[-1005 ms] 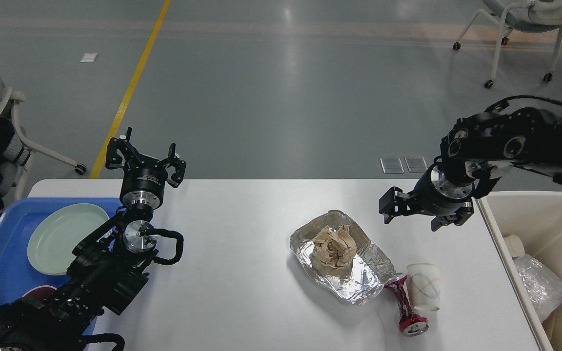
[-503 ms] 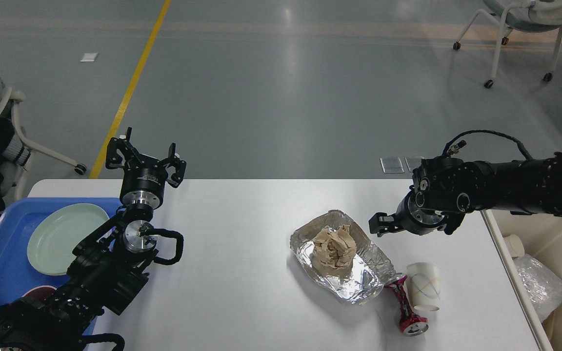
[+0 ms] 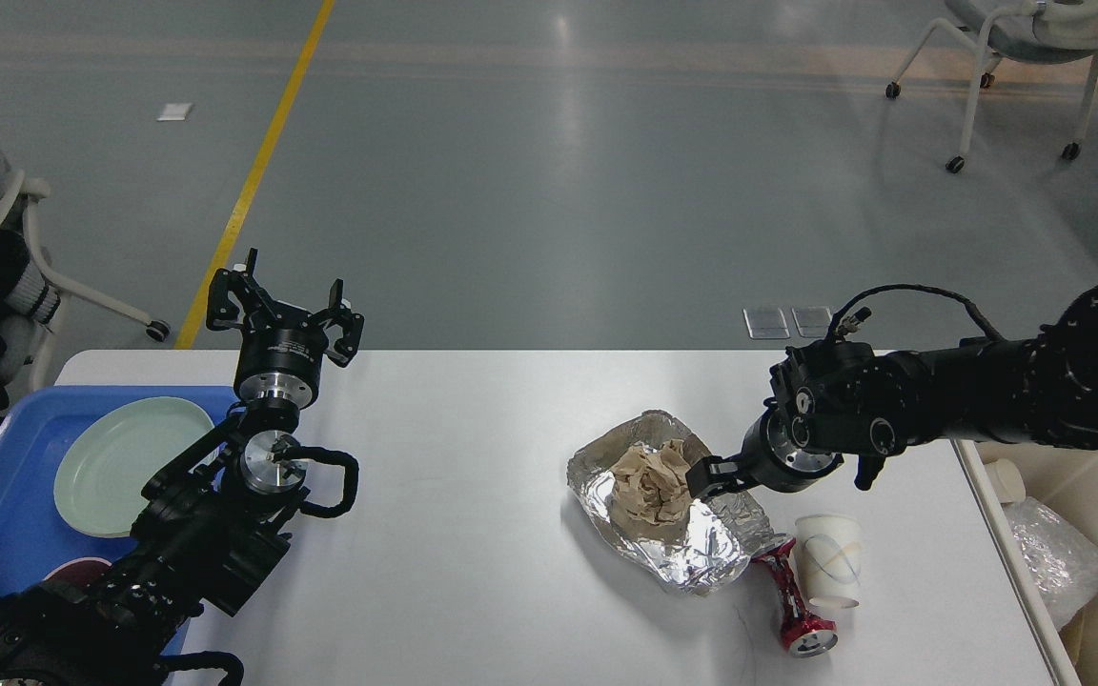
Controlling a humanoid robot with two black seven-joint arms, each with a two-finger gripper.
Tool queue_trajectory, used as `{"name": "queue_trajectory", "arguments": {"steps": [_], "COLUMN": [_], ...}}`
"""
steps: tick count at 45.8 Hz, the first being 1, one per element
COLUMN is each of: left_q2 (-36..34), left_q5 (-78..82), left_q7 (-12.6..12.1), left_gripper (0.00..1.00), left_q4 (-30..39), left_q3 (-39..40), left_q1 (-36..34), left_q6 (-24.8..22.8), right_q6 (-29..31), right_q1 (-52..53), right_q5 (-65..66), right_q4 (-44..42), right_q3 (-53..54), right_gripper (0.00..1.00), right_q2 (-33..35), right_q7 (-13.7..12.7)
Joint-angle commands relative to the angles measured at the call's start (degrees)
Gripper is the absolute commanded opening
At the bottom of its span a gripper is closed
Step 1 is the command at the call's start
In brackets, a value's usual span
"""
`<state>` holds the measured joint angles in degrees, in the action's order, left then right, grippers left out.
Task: Tidy desktop
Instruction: 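Grasp the foil tray holding crumpled food with the right gripper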
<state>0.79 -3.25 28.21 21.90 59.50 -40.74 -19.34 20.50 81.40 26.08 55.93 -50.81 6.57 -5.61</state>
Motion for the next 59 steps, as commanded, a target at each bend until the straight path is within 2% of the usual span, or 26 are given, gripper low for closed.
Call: {"name": "queue_trajectory", "arguments": {"steps": [1,7,11,21,26,32,37,43,59], "left_q2": [0.0,0.0,0.0,0.0,0.0,0.0,0.0,0.0,0.0], "left_q5": [0.0,0.0,0.0,0.0,0.0,0.0,0.0,0.0,0.0], "left_q7": [0.0,0.0,0.0,0.0,0.0,0.0,0.0,0.0,0.0], "left_gripper": [1.00,1.00,1.00,1.00,1.00,1.00,1.00,1.00,1.00], "left_q4": [0.0,0.1,0.0,0.1,0.1,0.0,0.0,0.0,0.1], "left_q3": [0.0,0.0,0.0,0.0,0.0,0.0,0.0,0.0,0.0], "left_q1": [0.0,0.0,0.0,0.0,0.0,0.0,0.0,0.0,0.0], "left_q6": [0.0,0.0,0.0,0.0,0.0,0.0,0.0,0.0,0.0], "right_q6": [-0.5,-1.3,-2.3,-2.7,-2.7,-2.7,-2.7,-2.3,-1.8], "right_q1": [-2.1,-4.8,-6.2,-7.5,-7.7,-7.7,-7.4,-7.3,-6.4], "right_q5": [4.0,4.9,4.9,5.7,5.7,5.7,5.7,5.5,5.3], "right_q4": [-1.4,-5.0,-7.1,-7.9,-8.0,-8.0,-8.0,-8.4,-8.5], "right_q3": [-0.2,-0.3,-0.4,-0.4,-0.3,-0.3,-0.3,-0.2,-0.6], "right_gripper": [0.95,0.90,0.81,0.71,0.66,0.56,0.38,0.00,0.00], "right_q2": [-0.9,-0.8,-0.8,-0.8,-0.9,-1.5,-1.7,-1.7,-3.0], "right_q7": [0.9,0.9,0.9,0.9,1.7,3.1,4.6,6.3,6.7]}}
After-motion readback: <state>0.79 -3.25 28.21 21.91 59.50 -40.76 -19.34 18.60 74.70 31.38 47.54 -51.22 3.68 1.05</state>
